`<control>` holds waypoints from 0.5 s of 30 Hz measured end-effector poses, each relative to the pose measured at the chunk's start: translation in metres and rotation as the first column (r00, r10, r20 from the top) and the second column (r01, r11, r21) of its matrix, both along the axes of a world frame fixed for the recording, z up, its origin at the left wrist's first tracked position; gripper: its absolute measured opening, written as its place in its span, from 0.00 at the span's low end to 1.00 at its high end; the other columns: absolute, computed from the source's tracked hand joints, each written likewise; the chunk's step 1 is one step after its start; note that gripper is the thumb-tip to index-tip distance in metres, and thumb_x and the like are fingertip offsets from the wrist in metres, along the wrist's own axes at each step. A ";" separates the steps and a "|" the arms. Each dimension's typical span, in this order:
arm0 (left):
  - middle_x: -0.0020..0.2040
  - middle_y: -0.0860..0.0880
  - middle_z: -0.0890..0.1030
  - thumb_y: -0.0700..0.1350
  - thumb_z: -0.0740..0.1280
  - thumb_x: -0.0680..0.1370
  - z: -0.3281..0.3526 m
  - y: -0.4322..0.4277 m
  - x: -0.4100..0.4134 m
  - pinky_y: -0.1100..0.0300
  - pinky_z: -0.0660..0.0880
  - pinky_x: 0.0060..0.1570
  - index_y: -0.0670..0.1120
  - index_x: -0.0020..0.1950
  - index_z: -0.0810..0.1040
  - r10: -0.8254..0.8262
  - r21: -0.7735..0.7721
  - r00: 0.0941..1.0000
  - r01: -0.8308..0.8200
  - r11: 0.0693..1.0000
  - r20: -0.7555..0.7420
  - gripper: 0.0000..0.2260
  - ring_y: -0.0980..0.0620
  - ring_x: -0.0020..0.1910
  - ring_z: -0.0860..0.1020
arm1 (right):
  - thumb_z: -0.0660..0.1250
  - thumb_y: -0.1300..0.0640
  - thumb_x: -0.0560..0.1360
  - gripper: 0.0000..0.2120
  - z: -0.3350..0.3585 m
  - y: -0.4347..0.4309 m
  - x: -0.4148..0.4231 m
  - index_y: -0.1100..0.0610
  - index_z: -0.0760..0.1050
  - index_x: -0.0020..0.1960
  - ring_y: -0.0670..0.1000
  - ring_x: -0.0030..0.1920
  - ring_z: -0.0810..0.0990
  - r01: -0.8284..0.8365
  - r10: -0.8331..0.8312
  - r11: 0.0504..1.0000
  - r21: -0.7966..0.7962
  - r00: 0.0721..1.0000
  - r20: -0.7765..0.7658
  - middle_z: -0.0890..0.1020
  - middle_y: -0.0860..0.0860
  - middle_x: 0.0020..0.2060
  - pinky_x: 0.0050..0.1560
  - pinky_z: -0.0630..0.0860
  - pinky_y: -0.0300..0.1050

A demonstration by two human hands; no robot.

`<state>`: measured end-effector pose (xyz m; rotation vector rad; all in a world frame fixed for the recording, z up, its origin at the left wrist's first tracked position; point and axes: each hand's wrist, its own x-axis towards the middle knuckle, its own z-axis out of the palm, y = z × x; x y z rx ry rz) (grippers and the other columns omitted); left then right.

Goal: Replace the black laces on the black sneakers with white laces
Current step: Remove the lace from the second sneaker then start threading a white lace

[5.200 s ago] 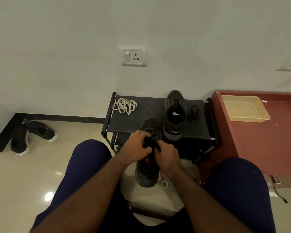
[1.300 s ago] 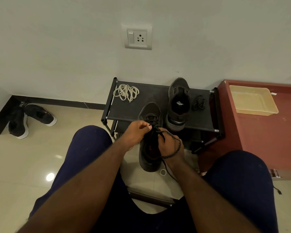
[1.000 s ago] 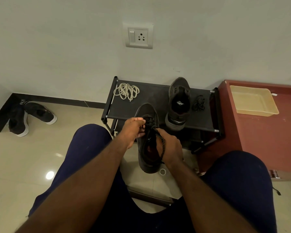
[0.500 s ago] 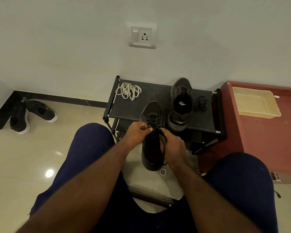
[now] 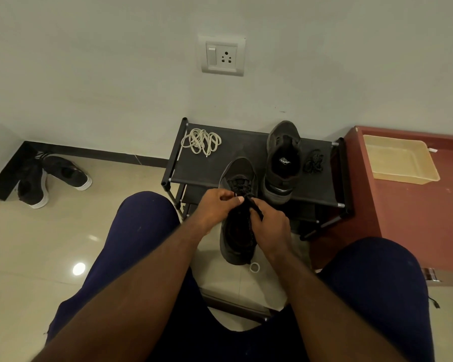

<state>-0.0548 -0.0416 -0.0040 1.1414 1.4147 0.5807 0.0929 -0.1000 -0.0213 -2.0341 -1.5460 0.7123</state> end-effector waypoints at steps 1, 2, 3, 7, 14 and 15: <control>0.45 0.47 0.85 0.48 0.72 0.77 -0.002 0.000 0.001 0.60 0.77 0.43 0.43 0.51 0.83 -0.019 0.041 0.999 0.020 0.999 -0.044 0.09 0.53 0.45 0.82 | 0.63 0.52 0.81 0.17 -0.001 0.000 0.000 0.46 0.76 0.68 0.53 0.54 0.83 -0.005 0.005 1.000 -0.003 1.000 0.000 0.85 0.49 0.54 0.54 0.80 0.52; 0.41 0.48 0.84 0.48 0.71 0.77 -0.004 -0.001 0.002 0.61 0.75 0.40 0.43 0.46 0.83 -0.026 0.084 0.994 0.035 0.996 -0.105 0.08 0.53 0.41 0.81 | 0.63 0.52 0.80 0.17 -0.002 -0.001 0.001 0.46 0.76 0.68 0.53 0.54 0.83 -0.015 0.014 1.000 -0.007 1.000 -0.007 0.85 0.49 0.54 0.54 0.80 0.52; 0.36 0.49 0.81 0.47 0.70 0.78 -0.005 -0.001 0.003 0.61 0.73 0.37 0.43 0.41 0.81 -0.021 0.122 0.981 0.045 0.992 -0.191 0.09 0.54 0.36 0.79 | 0.63 0.52 0.80 0.17 -0.003 -0.001 0.001 0.46 0.75 0.68 0.53 0.54 0.83 -0.024 0.024 1.000 -0.013 1.000 -0.016 0.85 0.49 0.54 0.54 0.81 0.52; 0.36 0.48 0.81 0.43 0.65 0.81 0.001 0.001 0.008 0.63 0.74 0.34 0.43 0.40 0.75 0.177 0.130 0.980 -0.164 0.978 -0.088 0.11 0.56 0.33 0.78 | 0.64 0.53 0.80 0.16 -0.001 -0.001 0.003 0.45 0.76 0.67 0.49 0.53 0.82 -0.026 0.026 1.000 -0.003 0.999 -0.045 0.85 0.47 0.52 0.54 0.79 0.47; 0.45 0.46 0.83 0.47 0.67 0.81 0.015 0.008 -0.005 0.60 0.78 0.40 0.43 0.51 0.78 0.274 -0.063 0.949 -0.267 0.962 0.155 0.07 0.55 0.39 0.80 | 0.68 0.52 0.78 0.11 -0.003 0.001 0.002 0.46 0.79 0.60 0.45 0.50 0.82 0.019 -0.024 0.999 -0.030 0.986 -0.164 0.84 0.43 0.47 0.51 0.79 0.41; 0.45 0.46 0.83 0.47 0.69 0.79 0.011 0.006 -0.005 0.59 0.78 0.40 0.43 0.52 0.79 0.205 -0.058 0.975 -0.201 0.978 0.089 0.08 0.54 0.40 0.79 | 0.68 0.52 0.78 0.10 -0.003 0.001 0.001 0.47 0.79 0.59 0.45 0.49 0.82 0.028 -0.034 0.999 -0.034 0.986 -0.165 0.83 0.43 0.46 0.50 0.79 0.41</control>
